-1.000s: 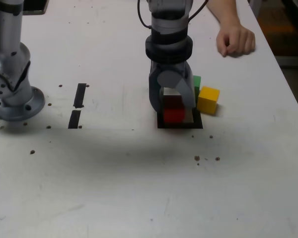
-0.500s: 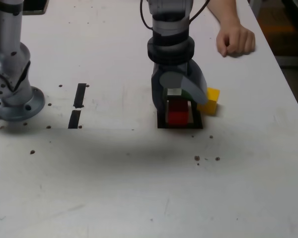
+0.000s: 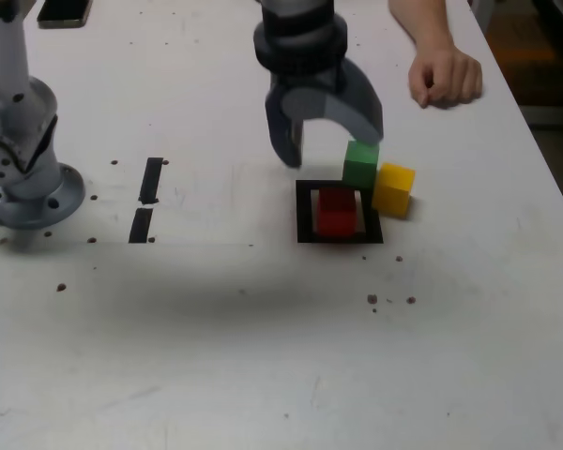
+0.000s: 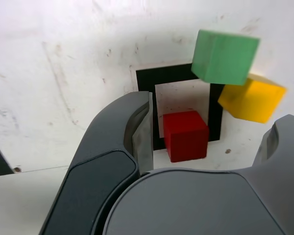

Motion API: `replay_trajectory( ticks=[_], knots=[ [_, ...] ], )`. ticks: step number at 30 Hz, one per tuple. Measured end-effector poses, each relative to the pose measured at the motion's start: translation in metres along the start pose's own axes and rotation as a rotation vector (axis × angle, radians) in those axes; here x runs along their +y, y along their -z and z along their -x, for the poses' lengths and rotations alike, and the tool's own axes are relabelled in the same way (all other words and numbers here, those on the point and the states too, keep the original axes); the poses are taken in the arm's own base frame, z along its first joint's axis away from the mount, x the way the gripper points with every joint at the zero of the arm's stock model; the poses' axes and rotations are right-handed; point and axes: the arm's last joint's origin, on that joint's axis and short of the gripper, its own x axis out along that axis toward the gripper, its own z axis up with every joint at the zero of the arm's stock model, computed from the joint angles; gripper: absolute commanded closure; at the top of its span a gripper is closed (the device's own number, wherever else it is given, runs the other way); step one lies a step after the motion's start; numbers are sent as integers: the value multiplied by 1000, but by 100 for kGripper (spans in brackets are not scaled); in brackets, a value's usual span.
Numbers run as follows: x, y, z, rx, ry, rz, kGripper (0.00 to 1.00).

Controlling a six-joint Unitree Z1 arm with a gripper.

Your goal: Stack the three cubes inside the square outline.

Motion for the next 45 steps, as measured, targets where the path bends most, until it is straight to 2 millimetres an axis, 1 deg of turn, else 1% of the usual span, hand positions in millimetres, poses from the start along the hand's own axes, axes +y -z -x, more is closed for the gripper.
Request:
replay_trajectory(
  ticks=[5, 8, 14, 21, 24, 31, 34, 38, 40, 45],
  knots=[
    [8, -2, 15, 25, -40, -31, 15],
    [15, -6, 15, 38, -43, -47, 15],
    [33, -18, 5, 94, -20, -86, 15],
    [46, -31, -12, 138, 13, -115, 15],
    [49, -36, -20, 153, 21, -120, 15],
    [52, -45, -30, 166, 26, -125, 15],
    [53, -47, -33, 168, 28, -132, 15],
    [50, -53, -29, 144, 25, -173, 15],
    [44, -57, -24, 129, 26, -211, 15],
    [19, -68, -11, 87, 38, -298, 15]
  ],
)
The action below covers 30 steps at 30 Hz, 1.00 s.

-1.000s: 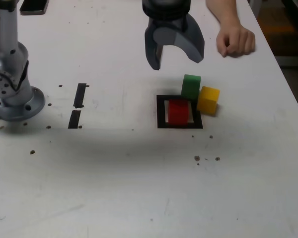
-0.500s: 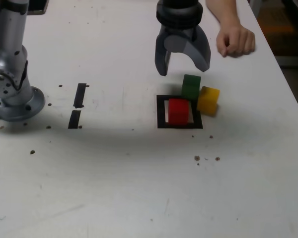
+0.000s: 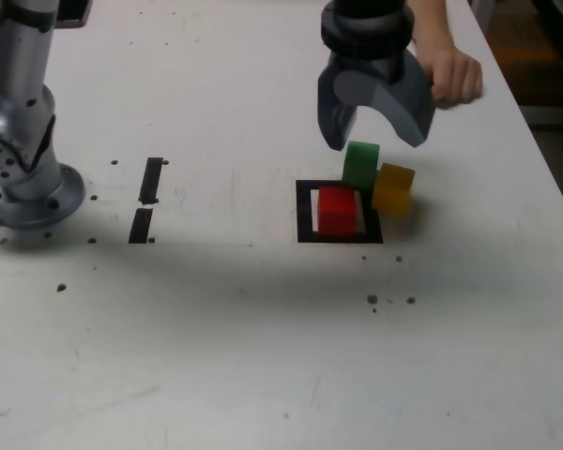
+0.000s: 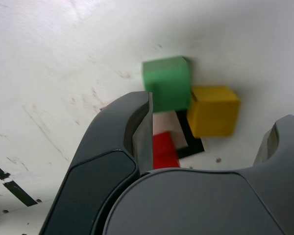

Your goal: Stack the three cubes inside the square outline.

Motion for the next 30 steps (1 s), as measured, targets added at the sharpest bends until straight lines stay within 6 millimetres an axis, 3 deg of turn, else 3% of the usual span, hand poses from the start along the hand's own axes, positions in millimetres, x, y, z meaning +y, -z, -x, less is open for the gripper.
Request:
replay_trajectory(
  ticks=[5, 11, 30],
  knots=[
    [-21, -13, 5, -26, 19, -39, 15],
    [-31, -24, -7, -4, 41, -39, 15],
    [-30, -42, -22, 20, 77, -38, 15]
  ],
)
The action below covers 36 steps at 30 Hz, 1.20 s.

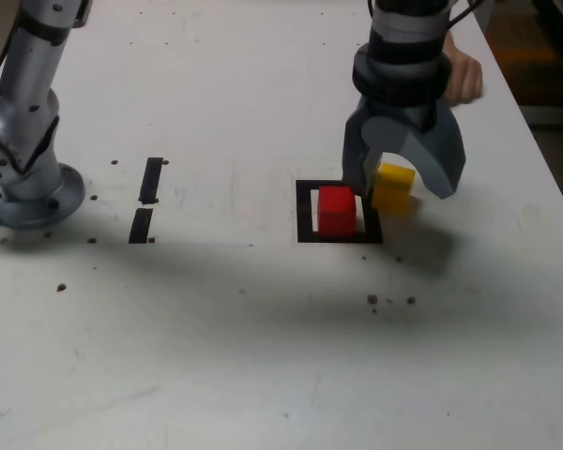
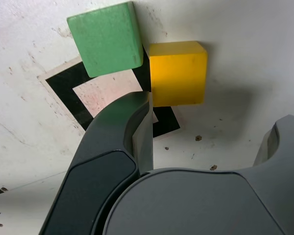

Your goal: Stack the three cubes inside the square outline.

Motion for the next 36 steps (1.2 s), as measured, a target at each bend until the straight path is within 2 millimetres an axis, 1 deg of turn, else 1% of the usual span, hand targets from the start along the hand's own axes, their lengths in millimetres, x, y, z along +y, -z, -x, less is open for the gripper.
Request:
replay_trajectory(
  ticks=[15, 36],
  knots=[
    [1, -5, -8, 7, 31, 1, 15],
    [16, -19, -16, -17, 62, 31, 15]
  ],
)
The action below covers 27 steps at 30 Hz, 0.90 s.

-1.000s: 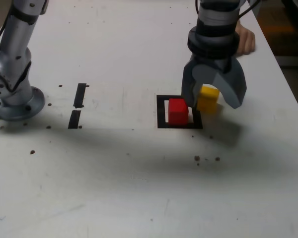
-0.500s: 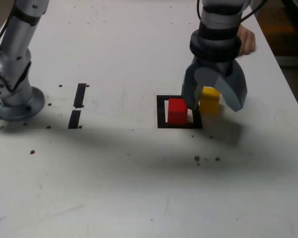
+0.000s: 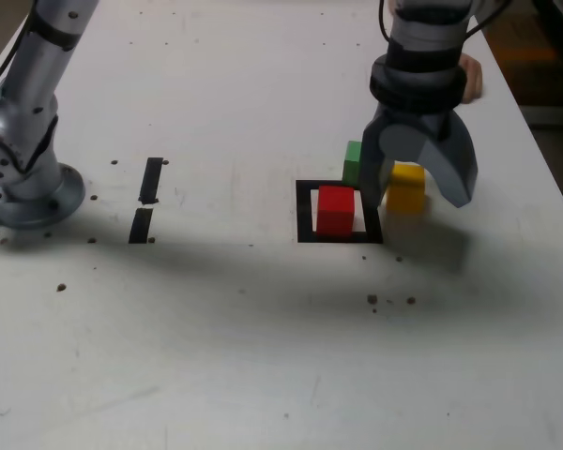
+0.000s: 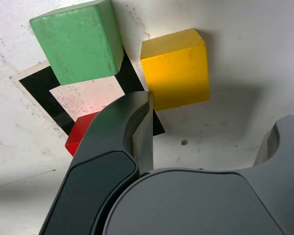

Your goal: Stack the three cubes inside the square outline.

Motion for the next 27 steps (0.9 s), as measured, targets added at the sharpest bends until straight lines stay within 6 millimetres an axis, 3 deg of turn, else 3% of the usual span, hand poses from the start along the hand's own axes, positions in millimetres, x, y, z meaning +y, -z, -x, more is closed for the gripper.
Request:
replay_trajectory(
  ticks=[8, 11, 17, 27],
  knots=[
    [8, -5, -8, -6, 34, 27, 15],
    [14, -9, -28, 28, 55, 45, 15],
    [25, -16, -22, -14, 51, 64, 15],
    [31, -28, -27, -36, 51, 65, 15]
  ],
)
